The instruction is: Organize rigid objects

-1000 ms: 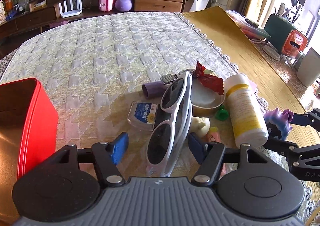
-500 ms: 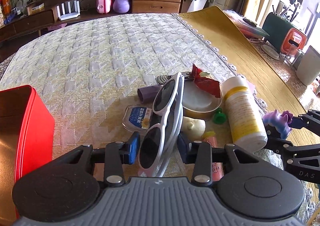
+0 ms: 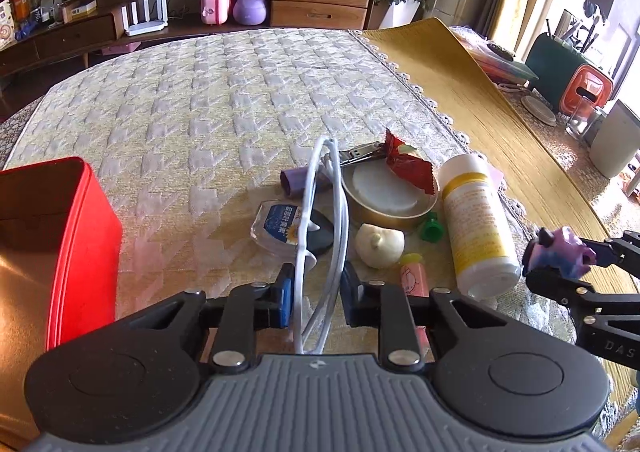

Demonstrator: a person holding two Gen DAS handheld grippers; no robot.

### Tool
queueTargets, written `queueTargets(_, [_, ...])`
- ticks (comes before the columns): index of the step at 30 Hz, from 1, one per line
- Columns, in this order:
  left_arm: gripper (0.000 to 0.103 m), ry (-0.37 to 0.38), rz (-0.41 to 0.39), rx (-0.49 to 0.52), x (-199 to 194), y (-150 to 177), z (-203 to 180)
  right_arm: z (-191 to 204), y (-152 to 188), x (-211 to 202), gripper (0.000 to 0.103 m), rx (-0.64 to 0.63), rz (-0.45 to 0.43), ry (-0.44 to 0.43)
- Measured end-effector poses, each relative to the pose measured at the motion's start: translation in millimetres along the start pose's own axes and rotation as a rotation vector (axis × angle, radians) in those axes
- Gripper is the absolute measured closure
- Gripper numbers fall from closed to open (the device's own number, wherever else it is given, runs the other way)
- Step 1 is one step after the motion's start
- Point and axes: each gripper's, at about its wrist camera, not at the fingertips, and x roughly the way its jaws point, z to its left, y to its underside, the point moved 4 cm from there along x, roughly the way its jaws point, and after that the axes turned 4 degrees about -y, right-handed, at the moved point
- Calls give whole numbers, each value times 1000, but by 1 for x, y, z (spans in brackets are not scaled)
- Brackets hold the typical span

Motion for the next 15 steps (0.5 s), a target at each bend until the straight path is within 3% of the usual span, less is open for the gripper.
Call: queueTargets(15, [82, 12, -10, -69, -43, 17, 18, 37, -12, -40, 52, -31, -16, -43])
